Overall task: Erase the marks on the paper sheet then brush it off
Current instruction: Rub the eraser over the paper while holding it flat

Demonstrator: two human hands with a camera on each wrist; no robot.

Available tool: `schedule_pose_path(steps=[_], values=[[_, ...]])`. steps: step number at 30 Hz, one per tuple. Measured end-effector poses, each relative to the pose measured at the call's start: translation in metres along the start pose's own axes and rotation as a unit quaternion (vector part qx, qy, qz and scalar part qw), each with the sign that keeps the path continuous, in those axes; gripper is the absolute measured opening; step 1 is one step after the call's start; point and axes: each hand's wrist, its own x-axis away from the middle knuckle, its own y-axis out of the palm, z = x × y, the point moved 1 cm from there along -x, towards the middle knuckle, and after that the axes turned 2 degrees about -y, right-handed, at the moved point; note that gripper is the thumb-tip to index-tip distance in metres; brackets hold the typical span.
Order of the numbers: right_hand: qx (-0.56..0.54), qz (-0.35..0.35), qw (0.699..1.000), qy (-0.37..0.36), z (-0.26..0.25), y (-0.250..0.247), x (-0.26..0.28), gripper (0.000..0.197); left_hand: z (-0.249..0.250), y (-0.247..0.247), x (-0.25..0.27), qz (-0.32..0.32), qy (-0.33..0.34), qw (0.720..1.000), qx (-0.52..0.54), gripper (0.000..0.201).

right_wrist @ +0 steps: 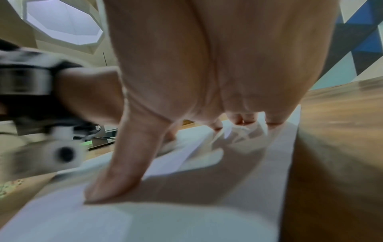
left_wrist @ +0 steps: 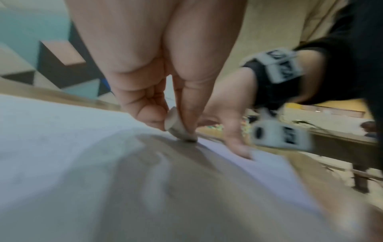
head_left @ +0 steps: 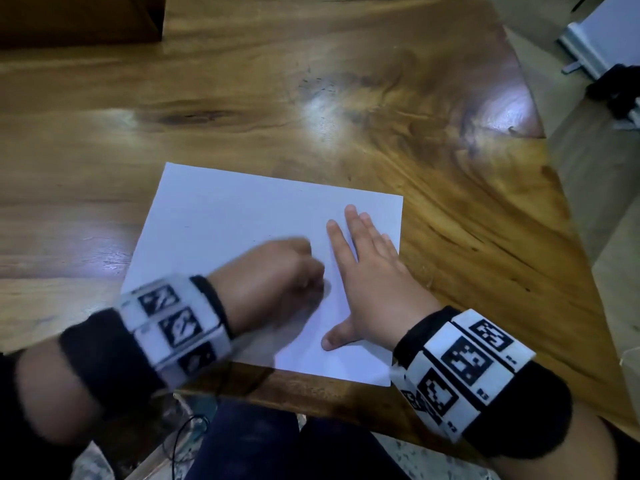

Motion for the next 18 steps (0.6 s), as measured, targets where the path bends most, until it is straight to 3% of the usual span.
schedule_pose_path(steps=[1, 4, 8, 10, 12, 15, 18], values=[[0.001, 0.002, 1.0, 0.001, 0.0, 0.0, 0.0, 0.141, -0.002, -0.006, -0.009, 0.022, -0.004, 1.0, -0.008, 0.026], [-0.005, 0.003, 1.0, -0.001, 0.0, 0.001, 0.0, 0.141, 0.0, -0.002, -0.007, 0.01, 0.005, 0.999, -0.034, 0.009], [-0.008, -0.004, 1.0, -0.002, 0.001, 0.002, 0.0, 0.141, -0.001, 0.024, 0.033, -0.058, -0.007, 0.998, 0.017, 0.007], [-0.008, -0.004, 1.0, -0.002, 0.001, 0.002, 0.0, 0.141, 0.0, 0.022, 0.036, -0.074, 0.031, 0.997, 0.012, 0.007], [-0.004, -0.003, 1.0, -0.003, 0.001, 0.001, 0.0, 0.141, -0.004, 0.009, 0.027, -0.065, 0.035, 0.997, 0.01, 0.001], [-0.002, 0.0, 1.0, -0.002, 0.001, 0.001, 0.0, 0.14, -0.013, -0.008, 0.015, 0.005, -0.004, 1.0, 0.006, 0.015], [-0.004, -0.001, 1.0, -0.003, 0.001, 0.001, 0.0, 0.141, -0.009, 0.001, 0.028, -0.004, 0.013, 1.0, -0.002, 0.009]])
